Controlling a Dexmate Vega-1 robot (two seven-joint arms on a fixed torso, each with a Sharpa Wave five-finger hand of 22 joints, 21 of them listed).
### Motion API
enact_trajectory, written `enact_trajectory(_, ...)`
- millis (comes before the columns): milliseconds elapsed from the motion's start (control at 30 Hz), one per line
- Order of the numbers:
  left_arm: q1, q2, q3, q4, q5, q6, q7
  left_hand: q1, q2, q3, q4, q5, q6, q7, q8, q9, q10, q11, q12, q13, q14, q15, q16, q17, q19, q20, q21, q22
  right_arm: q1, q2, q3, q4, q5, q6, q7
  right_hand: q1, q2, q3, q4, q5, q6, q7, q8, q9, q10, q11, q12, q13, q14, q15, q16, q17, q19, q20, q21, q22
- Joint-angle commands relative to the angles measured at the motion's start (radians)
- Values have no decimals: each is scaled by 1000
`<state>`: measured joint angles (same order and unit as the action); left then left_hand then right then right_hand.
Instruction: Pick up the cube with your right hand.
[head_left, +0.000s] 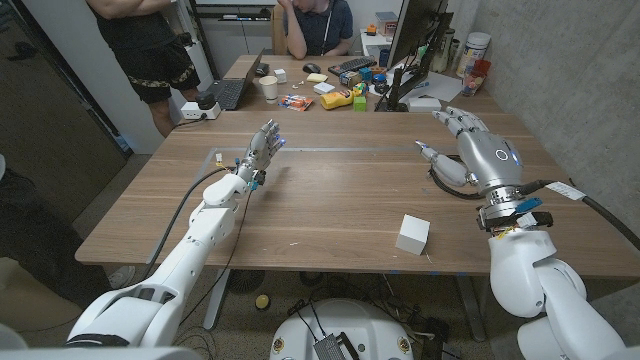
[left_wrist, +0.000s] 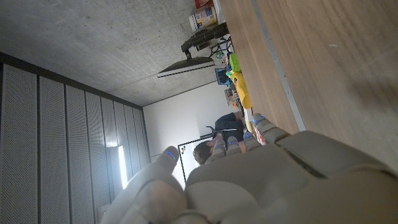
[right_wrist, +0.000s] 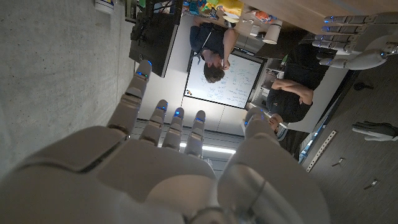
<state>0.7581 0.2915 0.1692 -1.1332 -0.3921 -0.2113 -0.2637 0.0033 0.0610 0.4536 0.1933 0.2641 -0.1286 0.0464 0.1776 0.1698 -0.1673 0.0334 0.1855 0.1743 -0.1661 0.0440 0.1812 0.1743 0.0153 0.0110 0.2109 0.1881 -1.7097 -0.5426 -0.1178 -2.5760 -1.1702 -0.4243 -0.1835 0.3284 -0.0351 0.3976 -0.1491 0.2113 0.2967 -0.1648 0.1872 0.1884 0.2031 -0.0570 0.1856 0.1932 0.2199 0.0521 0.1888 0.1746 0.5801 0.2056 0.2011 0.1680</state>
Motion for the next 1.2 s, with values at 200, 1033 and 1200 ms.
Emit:
enact_trajectory(200,-1,-4,-5,8,4,-2,-7,-2,115,-5,-1,7,-2,-2,5,5,-12,-1,4,3,-31,1,5,5,-1,6,5,3,60,-8,-65,-27,-132,-100,274,27,-3,-2,-10,2,4,-18,4,3,3,-1,7,2,25,1,10,4,28,-1,4,-1)
enact_trajectory(1033,16,5,-13,-21,-2,0,0,-2,115,-8,-1,7,-3,-2,4,5,-11,-2,5,3,-31,3,5,5,-2,8,5,3,112,3,-121,-21,-207,-133,533,98,-49,-5,-28,14,-10,-51,4,4,-7,-11,8,3,35,11,8,5,47,0,-6,-2)
enact_trajectory(1200,20,7,-14,-25,-3,5,5,-2,115,-8,-1,7,-3,-2,4,5,-10,-1,5,3,-31,4,5,5,-3,9,5,3,123,6,-120,-23,-200,-134,600,116,-54,-4,-29,19,-12,-54,4,4,-7,-14,8,3,37,9,8,5,61,-2,-3,-2)
